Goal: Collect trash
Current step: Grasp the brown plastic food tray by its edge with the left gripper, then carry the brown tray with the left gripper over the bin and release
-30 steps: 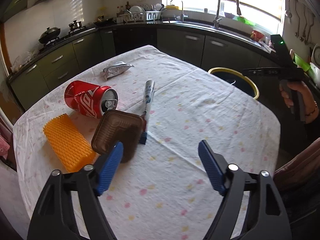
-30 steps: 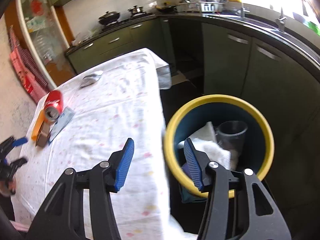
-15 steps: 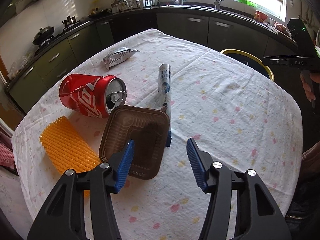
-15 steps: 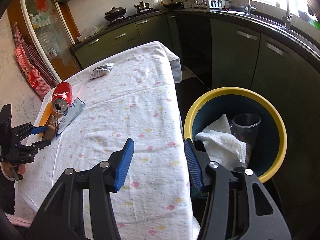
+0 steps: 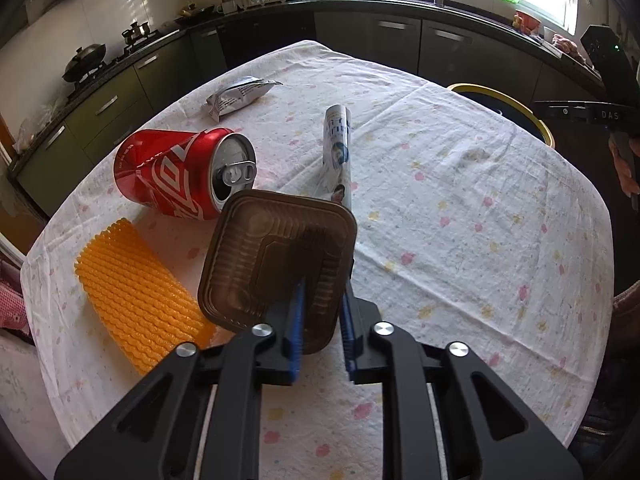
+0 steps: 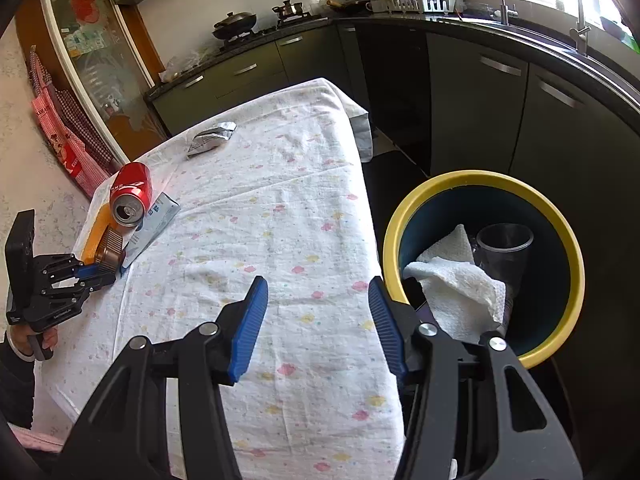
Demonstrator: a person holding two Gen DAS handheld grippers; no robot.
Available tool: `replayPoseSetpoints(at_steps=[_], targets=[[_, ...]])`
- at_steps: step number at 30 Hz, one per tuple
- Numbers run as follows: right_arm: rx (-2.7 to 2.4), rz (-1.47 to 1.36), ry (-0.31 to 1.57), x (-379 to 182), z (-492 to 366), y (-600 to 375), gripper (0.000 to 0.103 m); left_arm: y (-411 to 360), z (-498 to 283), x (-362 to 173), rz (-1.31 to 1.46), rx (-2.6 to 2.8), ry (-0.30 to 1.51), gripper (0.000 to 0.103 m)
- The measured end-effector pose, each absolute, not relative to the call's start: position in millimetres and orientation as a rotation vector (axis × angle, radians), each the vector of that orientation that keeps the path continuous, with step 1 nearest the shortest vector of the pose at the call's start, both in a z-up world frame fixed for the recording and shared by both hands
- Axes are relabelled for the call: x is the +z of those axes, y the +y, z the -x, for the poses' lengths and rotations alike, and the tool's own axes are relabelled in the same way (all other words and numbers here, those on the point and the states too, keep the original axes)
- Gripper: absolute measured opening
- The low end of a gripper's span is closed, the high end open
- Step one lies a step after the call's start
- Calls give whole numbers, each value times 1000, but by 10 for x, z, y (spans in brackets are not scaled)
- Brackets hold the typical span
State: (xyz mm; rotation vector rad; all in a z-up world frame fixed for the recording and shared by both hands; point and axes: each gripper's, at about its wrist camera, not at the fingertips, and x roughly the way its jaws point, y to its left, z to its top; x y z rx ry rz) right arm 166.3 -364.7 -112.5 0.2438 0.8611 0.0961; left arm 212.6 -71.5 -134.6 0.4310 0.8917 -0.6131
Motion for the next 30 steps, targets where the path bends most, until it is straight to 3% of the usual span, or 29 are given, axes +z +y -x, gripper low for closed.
replayPoseSetpoints(at_steps=[5,17,30], targets=[[106,-255,849,-1096,-1625,-3664,50,-686,-2080,-1272,-413,-592,888,6],[98,-306,795,-1052,-1447,-3885,50,-1040,-1626,-758,-449,-644,792,6],[-194,-354,686,-999,-784,-4879,51,-3253,-1628,-623,-525,-1048,731,6]])
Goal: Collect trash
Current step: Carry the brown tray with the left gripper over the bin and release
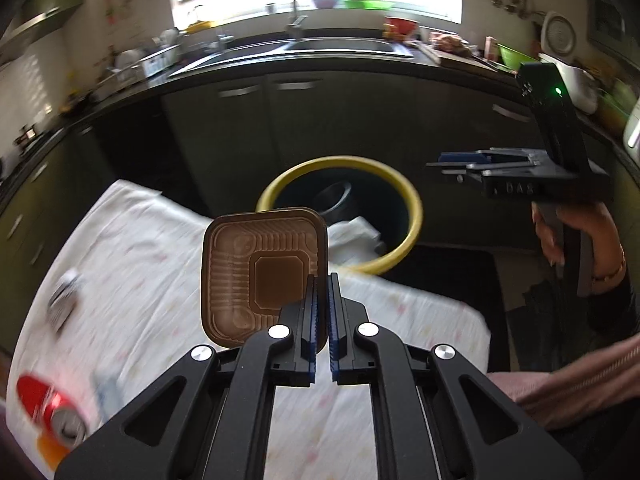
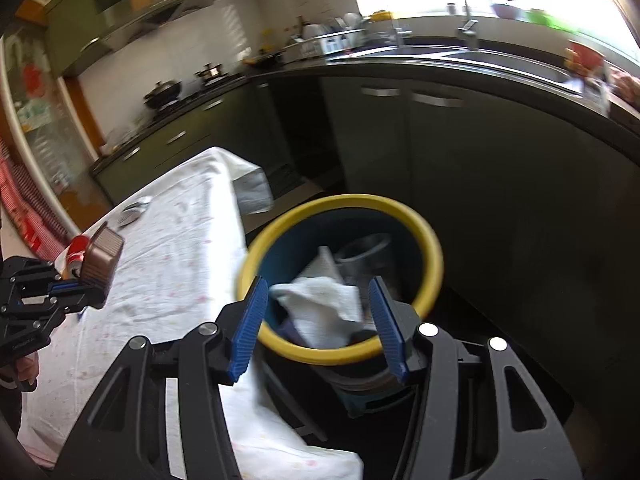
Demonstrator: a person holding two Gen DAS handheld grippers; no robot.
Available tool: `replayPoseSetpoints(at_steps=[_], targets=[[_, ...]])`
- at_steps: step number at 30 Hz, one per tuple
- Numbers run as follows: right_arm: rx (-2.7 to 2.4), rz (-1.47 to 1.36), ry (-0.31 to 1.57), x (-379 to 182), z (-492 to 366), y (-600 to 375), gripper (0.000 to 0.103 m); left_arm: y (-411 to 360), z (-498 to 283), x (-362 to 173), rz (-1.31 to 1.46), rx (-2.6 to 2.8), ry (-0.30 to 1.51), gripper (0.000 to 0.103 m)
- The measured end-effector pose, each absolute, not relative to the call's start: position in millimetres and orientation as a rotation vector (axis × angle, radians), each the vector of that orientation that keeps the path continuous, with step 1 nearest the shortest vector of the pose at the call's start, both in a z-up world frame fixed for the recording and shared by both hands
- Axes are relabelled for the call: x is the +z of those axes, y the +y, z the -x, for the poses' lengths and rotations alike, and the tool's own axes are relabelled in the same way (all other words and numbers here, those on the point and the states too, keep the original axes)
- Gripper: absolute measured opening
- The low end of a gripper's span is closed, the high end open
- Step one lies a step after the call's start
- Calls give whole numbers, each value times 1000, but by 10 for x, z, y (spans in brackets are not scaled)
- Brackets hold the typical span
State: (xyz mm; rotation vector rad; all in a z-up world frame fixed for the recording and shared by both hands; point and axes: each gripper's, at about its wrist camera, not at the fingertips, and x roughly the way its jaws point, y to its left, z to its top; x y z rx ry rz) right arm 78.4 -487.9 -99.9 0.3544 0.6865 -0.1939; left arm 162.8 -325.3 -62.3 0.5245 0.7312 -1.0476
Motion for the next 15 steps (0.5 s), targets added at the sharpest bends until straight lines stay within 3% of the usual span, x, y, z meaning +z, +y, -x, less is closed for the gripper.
replayPoseSetpoints(at_steps=[11,12,13,15], targets=[[-305,-459,695,-1253,-464,-5507,55,-4744,-1971,-1021,-545,-1132,822,8],[-306,-464,694,-1268,-468,-5525,55,-4807,-2015,-1054,-537,-1119,827,21],[-304,-468,696,-1284,-477,-5538,55,-4828,-2044,-1078,-532,-1102,826,43],[-300,-471,696,-1307,-483,-5541,55,-4824,-2102,-1081,-491,-1069,819,53]])
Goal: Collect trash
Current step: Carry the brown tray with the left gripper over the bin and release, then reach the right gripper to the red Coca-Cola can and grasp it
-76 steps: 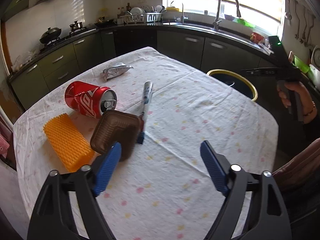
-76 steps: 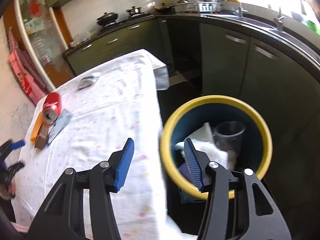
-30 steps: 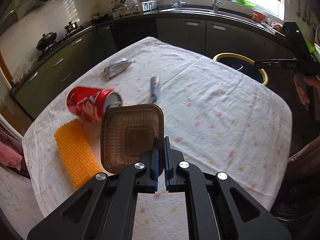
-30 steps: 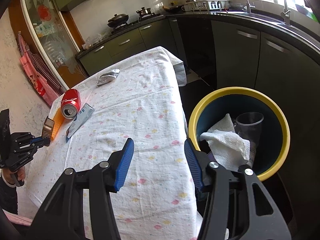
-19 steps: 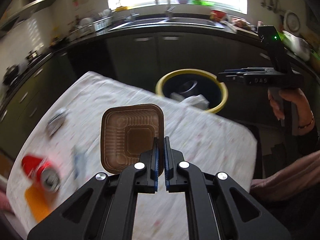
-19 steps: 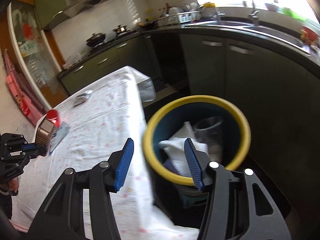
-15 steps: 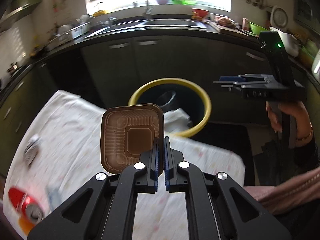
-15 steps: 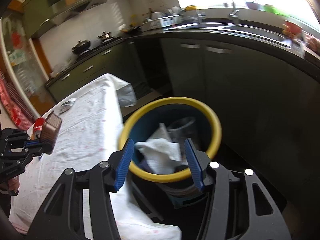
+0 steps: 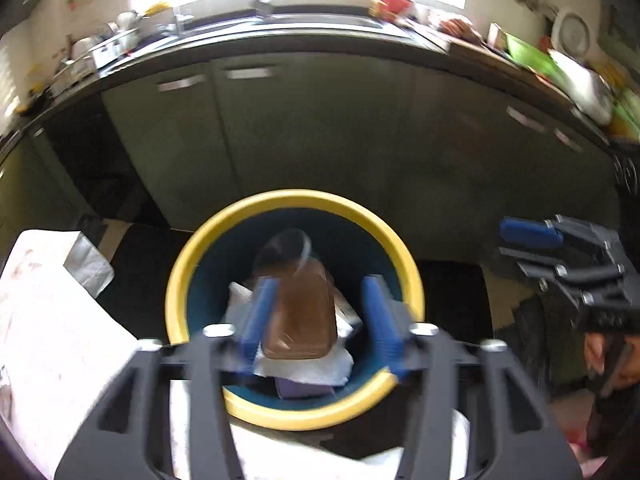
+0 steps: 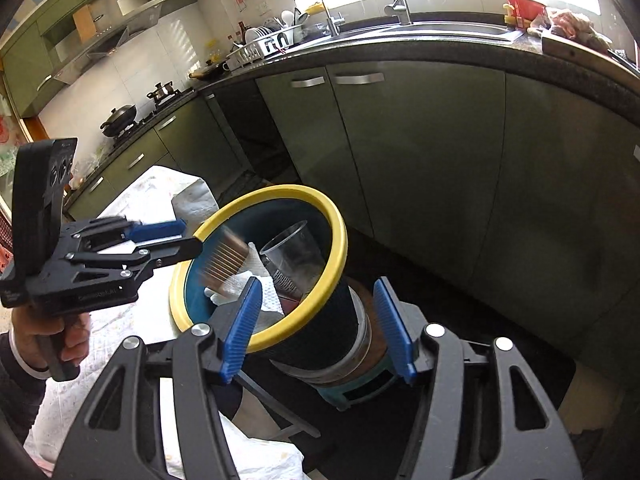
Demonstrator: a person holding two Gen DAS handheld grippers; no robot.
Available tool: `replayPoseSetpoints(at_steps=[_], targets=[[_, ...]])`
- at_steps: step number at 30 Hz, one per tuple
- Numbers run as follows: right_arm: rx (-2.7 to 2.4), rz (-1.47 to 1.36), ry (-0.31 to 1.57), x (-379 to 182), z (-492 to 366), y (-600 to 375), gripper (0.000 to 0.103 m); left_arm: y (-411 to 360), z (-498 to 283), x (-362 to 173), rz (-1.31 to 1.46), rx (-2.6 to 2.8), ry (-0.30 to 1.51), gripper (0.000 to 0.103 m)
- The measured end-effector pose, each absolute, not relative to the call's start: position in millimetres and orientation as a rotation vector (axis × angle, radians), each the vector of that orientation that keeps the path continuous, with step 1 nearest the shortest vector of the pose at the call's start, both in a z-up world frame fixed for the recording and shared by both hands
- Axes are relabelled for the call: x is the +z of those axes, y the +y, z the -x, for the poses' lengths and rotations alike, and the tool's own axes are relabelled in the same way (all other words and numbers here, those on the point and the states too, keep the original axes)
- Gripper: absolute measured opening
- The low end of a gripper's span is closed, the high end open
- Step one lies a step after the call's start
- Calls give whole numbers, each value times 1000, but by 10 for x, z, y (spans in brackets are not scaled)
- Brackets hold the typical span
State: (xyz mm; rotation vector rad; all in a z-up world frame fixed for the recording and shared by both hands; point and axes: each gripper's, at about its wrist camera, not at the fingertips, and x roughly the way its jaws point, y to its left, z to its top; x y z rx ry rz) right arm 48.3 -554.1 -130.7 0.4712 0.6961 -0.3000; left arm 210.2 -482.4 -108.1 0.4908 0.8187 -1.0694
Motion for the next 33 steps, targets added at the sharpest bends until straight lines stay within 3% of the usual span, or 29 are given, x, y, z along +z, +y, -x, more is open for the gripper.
replayPoseSetpoints(at_steps=[5,7,16,25,33], targets=[[-282,-465,706,-1342,-527,-5479,55,-4512,-2095,-915,-430,-1025,801,56],[-271,-462,711,-1340,-550,-5435,56,-4201,-2012,-788,-415,-984,761,65],[-137,-399,768,-1338,-936,-4976,56,-2525,-1528,-388,-297,-751,622,83],[104,-257,824,-1180,-1490,-3816,58,-963,-1247,-442,-225,-404,621,85],[333,-109,853,-963,-1950,-2586,58,-305,-1048,-666,-163,-327,632,86]])
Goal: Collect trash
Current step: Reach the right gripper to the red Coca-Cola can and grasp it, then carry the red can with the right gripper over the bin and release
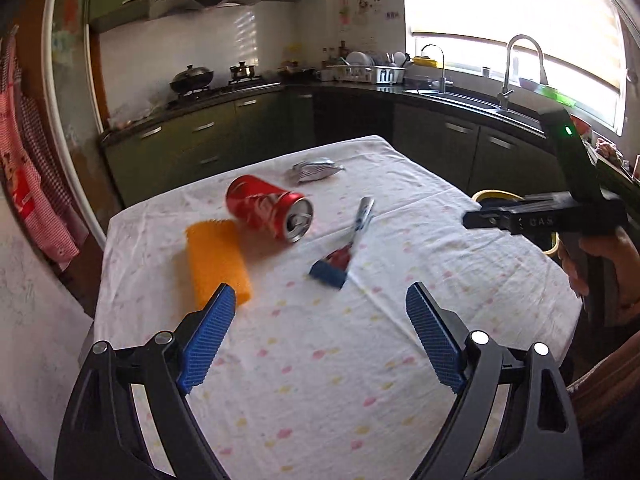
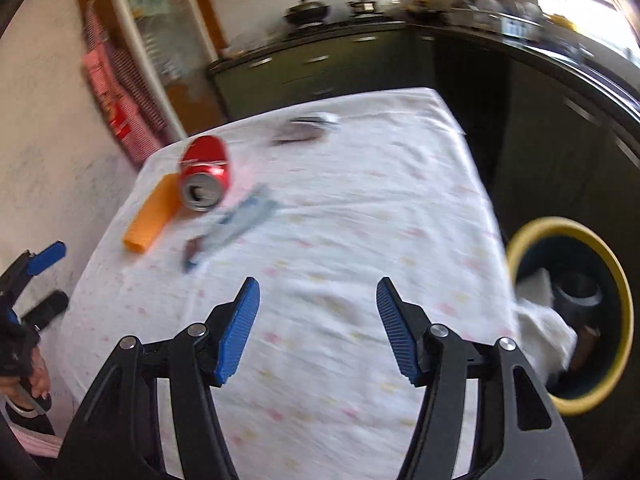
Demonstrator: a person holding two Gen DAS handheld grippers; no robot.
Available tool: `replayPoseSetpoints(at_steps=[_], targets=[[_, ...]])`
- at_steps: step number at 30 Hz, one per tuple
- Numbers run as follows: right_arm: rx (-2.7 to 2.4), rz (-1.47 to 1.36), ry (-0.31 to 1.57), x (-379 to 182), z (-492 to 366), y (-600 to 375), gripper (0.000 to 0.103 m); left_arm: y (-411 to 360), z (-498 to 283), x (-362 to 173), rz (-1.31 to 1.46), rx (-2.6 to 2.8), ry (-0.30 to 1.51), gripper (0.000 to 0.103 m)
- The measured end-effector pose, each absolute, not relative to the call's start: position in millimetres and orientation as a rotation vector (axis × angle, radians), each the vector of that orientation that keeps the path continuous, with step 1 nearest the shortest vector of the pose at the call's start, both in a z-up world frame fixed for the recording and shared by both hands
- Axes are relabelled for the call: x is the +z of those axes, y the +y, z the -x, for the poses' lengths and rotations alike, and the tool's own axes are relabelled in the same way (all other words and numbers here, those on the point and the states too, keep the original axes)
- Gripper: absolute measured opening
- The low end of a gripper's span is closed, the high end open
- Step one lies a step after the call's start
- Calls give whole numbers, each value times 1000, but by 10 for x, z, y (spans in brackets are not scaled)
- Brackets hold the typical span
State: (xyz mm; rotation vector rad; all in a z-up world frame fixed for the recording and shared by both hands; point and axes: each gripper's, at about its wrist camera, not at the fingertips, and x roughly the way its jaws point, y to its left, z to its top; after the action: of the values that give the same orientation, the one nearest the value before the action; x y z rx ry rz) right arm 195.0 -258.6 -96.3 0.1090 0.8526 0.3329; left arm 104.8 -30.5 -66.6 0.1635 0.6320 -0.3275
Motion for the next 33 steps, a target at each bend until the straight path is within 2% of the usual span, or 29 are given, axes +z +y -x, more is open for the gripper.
replayPoseSetpoints(at_steps=[5,7,9,12,19,26,28,30,33], targets=[[480,12,853,-742,-2318,-1824,60,-108,-949,-726,-113,-325,644,86],[531,51,867,-716,-2525,-1531,64,-37,-937,-755,-102,-319,647,86],[571,67,898,-705,-2735,-1355,76,30,-915,-782,-97,-310,649,86],[603,79,973,-686,-3129,-1113,78,104,-888,-815,-95,-300,650,87],[571,172,1208,-875,-3889,-718,79,244,-901,-843,-46,-304,662,87],[529,188,1349,-1201,-4150,-570,78,317,-893,-892,-24,-310,668,87],[528,176,1366,-1236,-4178,-554,76,344,-889,-911,-18,-309,673,87],[526,173,1379,-1277,-4200,-535,68,370,-883,-923,-10,-307,677,87],[512,187,1364,-1268,-4199,-515,68,404,-869,-940,2,-304,681,87]])
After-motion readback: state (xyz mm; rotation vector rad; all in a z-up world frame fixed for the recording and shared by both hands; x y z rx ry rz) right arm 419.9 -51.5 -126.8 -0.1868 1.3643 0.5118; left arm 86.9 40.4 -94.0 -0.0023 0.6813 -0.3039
